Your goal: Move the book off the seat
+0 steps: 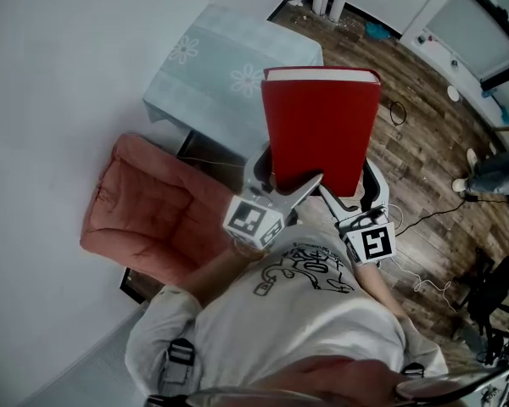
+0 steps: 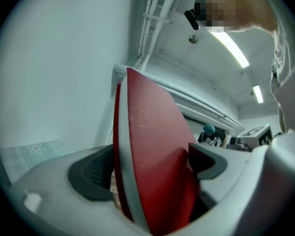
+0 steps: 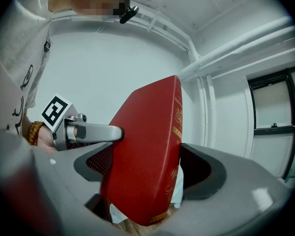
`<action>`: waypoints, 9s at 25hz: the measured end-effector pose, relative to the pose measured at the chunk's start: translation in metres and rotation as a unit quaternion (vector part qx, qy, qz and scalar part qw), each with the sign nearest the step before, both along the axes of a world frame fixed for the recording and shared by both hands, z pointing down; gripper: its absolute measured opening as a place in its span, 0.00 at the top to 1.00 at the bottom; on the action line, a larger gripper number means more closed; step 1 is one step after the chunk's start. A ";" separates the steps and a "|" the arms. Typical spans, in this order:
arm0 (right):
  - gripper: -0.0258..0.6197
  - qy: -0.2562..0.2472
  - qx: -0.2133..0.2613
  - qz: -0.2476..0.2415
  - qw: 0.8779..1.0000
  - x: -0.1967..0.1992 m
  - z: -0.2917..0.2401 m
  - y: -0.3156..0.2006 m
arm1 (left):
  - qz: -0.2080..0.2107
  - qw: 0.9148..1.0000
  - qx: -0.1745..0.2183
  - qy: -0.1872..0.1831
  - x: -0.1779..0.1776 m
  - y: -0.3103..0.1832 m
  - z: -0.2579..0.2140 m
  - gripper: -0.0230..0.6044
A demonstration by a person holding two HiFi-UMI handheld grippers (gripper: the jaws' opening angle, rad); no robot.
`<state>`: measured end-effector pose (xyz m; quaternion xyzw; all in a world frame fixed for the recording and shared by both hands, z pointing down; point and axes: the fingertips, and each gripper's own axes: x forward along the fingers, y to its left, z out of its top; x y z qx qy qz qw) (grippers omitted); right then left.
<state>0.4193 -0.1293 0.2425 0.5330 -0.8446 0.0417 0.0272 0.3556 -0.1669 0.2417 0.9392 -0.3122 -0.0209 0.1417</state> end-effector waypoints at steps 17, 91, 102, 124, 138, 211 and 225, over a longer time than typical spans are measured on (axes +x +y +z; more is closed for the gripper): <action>0.31 0.008 -0.004 -0.011 1.000 -0.048 -0.001 -0.111 | -0.012 1.000 -0.003 0.008 -0.048 -0.110 0.000 0.23; 0.32 0.017 -0.041 -0.536 0.843 -0.239 0.049 -0.233 | -0.515 0.856 -0.044 0.005 -0.244 -0.158 0.043 0.23; 0.32 0.034 -0.075 -0.519 0.851 -0.266 0.084 -0.246 | -0.491 0.868 -0.077 0.024 -0.274 -0.175 0.081 0.23; 0.33 0.058 -0.139 -0.500 0.853 -0.274 0.170 -0.285 | -0.471 0.871 -0.138 0.034 -0.282 -0.214 0.169 0.24; 0.33 0.074 -0.189 -0.499 0.843 -0.276 0.246 -0.297 | -0.474 0.860 -0.184 0.046 -0.283 -0.226 0.248 0.24; 0.31 0.123 -0.289 -0.502 0.806 -0.275 0.442 -0.295 | -0.464 0.839 -0.277 0.065 -0.283 -0.223 0.446 0.24; 0.30 0.119 -0.305 -0.501 0.801 -0.278 0.455 -0.300 | -0.469 0.832 -0.286 0.074 -0.287 -0.228 0.459 0.24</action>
